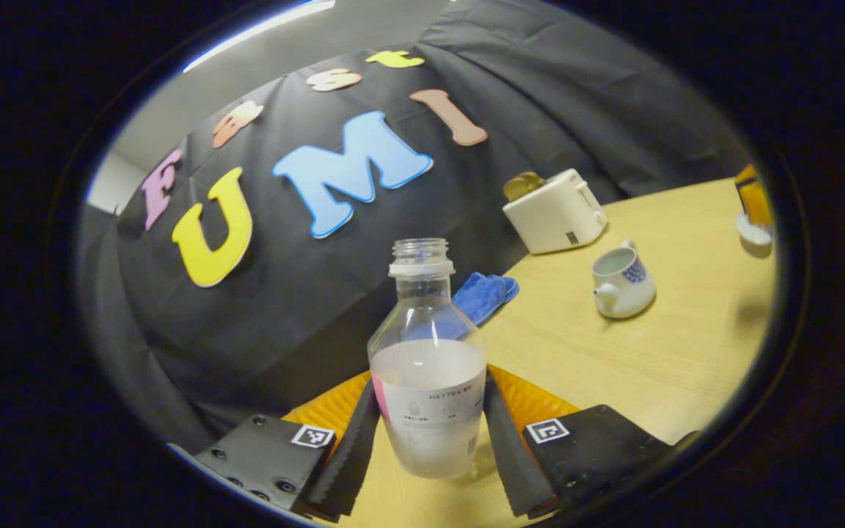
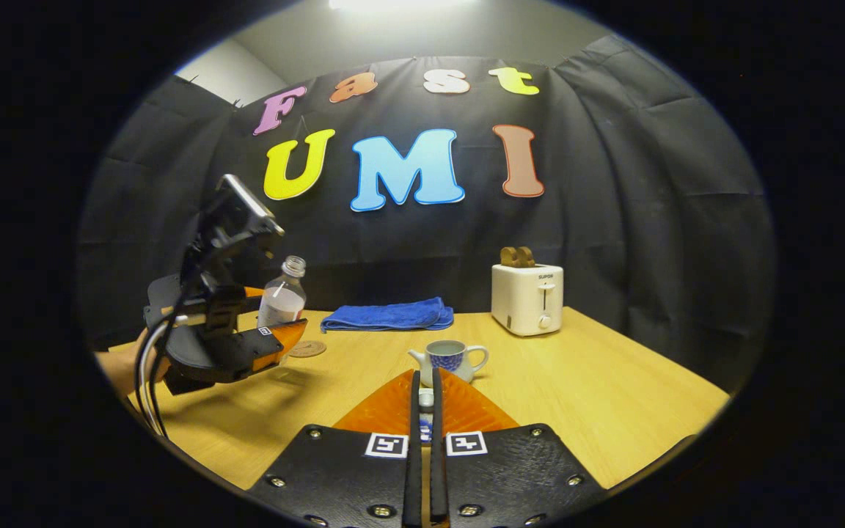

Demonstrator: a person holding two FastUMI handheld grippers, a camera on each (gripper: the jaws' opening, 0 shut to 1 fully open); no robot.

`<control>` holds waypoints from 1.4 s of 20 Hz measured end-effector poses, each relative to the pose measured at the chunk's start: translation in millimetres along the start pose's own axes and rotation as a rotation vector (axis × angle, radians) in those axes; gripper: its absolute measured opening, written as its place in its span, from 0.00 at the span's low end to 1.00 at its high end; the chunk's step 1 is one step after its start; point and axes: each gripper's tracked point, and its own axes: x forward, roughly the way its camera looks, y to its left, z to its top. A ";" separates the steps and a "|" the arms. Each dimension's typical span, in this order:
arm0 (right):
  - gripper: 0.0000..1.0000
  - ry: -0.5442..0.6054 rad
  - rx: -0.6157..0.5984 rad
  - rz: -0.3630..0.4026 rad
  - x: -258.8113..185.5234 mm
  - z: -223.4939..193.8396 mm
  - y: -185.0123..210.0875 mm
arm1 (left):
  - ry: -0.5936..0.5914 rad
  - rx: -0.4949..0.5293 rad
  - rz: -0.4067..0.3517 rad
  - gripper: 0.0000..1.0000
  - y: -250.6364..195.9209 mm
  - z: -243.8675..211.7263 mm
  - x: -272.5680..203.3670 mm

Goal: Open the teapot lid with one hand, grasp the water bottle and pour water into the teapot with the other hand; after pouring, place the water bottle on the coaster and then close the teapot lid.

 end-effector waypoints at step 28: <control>0.05 0.044 -0.030 -0.017 30.1 -11.6 -4.7 | -0.009 -0.470 0.099 0.86 0.1 -12.2 40.9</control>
